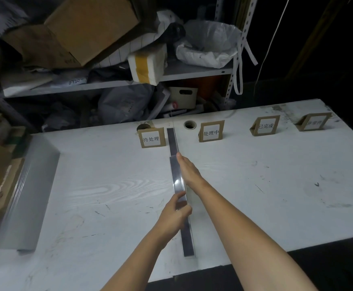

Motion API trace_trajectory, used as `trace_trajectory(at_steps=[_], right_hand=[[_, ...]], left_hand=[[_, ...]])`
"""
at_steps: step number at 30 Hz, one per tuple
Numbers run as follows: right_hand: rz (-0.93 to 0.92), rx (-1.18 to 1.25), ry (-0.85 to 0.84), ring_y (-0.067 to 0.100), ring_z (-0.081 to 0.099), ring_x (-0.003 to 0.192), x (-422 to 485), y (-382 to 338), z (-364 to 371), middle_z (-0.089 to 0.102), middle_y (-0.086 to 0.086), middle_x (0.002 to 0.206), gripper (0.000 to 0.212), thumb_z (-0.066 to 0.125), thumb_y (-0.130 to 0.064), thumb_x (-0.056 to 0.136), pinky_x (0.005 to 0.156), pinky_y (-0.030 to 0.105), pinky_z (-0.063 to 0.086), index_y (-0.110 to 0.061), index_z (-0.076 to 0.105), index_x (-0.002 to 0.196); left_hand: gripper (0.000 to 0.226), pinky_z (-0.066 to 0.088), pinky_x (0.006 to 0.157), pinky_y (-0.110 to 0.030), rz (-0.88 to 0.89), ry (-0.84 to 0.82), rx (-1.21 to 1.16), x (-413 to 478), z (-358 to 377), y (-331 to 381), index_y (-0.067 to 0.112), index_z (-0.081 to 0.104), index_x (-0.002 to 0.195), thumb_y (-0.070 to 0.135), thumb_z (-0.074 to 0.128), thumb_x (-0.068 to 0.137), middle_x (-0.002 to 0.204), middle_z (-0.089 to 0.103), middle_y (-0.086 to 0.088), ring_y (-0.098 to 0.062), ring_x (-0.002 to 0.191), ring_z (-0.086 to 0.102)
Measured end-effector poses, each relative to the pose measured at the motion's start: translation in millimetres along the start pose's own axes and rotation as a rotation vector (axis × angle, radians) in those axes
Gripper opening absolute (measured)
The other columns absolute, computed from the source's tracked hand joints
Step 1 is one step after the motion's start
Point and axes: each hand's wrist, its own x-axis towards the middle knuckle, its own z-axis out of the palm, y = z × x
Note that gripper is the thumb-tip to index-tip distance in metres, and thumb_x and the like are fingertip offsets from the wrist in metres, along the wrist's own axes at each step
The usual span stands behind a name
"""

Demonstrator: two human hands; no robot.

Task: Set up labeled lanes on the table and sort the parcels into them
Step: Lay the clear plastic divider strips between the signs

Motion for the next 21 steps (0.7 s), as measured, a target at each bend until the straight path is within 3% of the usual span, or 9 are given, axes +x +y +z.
trace_trajectory(at_steps=[2, 7, 10, 13, 21], right_hand=[[0.005, 0.001, 0.003, 0.021, 0.031, 0.147, 0.3, -1.3, -0.2, 0.033, -0.003, 0.161, 0.062, 0.023, -0.062, 0.103, 0.118, 0.038, 0.024, -0.029, 0.033, 0.155], [0.019, -0.037, 0.014, 0.022, 0.034, 0.145, 1.8, -4.1, -4.0, 0.036, -0.001, 0.159, 0.062, 0.024, -0.061, 0.104, 0.114, 0.037, 0.028, -0.025, 0.035, 0.154], [0.029, -0.057, 0.011, 0.022, 0.037, 0.143, 4.7, -6.1, -5.9, 0.039, 0.0, 0.157, 0.063, 0.027, -0.061, 0.103, 0.111, 0.036, 0.03, -0.023, 0.036, 0.153], [0.027, -0.089, 0.002, 0.023, 0.037, 0.143, 5.6, -9.4, -7.2, 0.039, 0.001, 0.157, 0.064, 0.028, -0.061, 0.103, 0.111, 0.036, 0.031, -0.021, 0.036, 0.153], [-0.005, -0.282, 0.048, 0.03, 0.038, 0.143, -6.4, -25.0, -14.9, 0.039, 0.009, 0.157, 0.071, 0.03, -0.064, 0.101, 0.115, 0.046, 0.034, -0.018, 0.031, 0.155]], left_hand=[[0.054, 0.05, 0.073, -0.021, 0.004, -0.002, 0.015, 0.6, -0.6, -1.8, 0.044, 0.037, 0.139, 0.034, 0.057, 0.091, 0.134, 0.05, 0.012, -0.01, 0.116, 0.055], [0.069, 0.049, 0.102, -0.042, 0.02, -0.023, 0.091, -0.2, 2.9, 2.7, 0.039, 0.033, 0.147, 0.042, 0.061, 0.083, 0.141, 0.047, 0.008, -0.019, 0.127, 0.051], [0.076, 0.047, 0.103, -0.042, 0.011, -0.035, 0.123, -1.8, 3.5, 5.1, 0.038, 0.031, 0.148, 0.044, 0.059, 0.078, 0.143, 0.047, 0.005, -0.019, 0.126, 0.051], [0.067, 0.046, 0.102, -0.04, 0.004, -0.04, 0.142, -1.4, 1.4, 3.4, 0.036, 0.03, 0.149, 0.036, 0.062, 0.09, 0.145, 0.047, 0.002, -0.016, 0.12, 0.05], [0.067, 0.047, 0.097, -0.035, -0.017, -0.039, 0.202, -8.9, -15.4, 13.3, 0.031, 0.033, 0.151, 0.039, 0.061, 0.091, 0.141, 0.052, 0.001, -0.019, 0.121, 0.054]])
